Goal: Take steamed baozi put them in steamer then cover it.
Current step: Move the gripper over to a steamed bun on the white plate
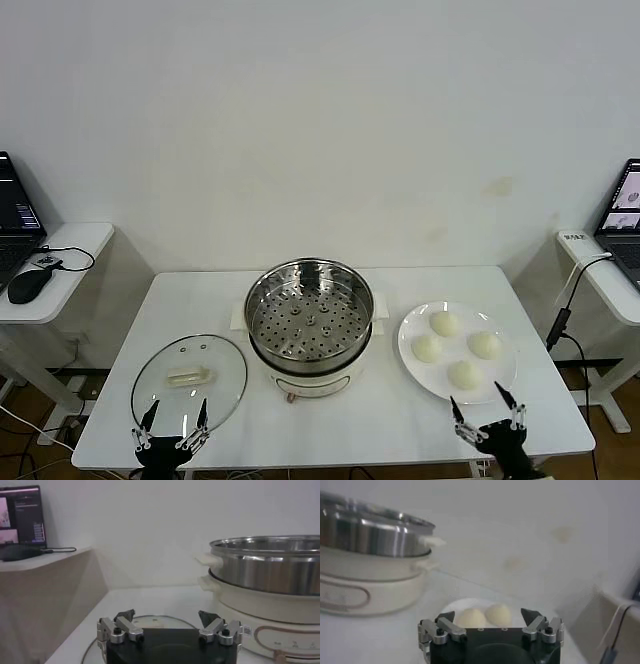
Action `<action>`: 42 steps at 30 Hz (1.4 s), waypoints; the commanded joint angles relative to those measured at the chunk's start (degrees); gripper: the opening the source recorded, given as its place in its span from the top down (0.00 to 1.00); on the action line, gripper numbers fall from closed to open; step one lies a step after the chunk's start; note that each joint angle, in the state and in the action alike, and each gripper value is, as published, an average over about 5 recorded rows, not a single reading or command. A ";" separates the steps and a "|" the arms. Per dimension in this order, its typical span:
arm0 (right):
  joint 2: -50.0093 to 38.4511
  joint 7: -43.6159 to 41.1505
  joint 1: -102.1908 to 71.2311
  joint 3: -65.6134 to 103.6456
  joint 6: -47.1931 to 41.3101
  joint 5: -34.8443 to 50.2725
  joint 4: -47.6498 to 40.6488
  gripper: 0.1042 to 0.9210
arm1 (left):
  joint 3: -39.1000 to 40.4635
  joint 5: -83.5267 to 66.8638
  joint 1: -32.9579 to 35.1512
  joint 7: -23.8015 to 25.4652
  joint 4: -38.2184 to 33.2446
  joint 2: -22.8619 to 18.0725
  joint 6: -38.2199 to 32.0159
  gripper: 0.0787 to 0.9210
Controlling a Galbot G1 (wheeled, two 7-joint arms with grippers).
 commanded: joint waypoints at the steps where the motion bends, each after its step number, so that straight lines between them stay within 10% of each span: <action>1: -11.34 -8.22 9.12 3.06 -6.18 -14.65 -1.76 0.12 | -0.35 2.60 -1.51 1.27 -0.82 0.41 3.21 0.12; 20: -40.77 -35.92 50.63 -27.29 -12.53 -9.36 -21.35 0.12 | -0.88 3.95 -1.89 1.48 -2.55 0.17 3.39 0.12; 42: -23.79 -51.13 93.63 -75.89 -4.08 -8.71 -49.53 0.12 | -2.30 4.00 -3.70 1.64 -1.43 -0.07 3.55 0.12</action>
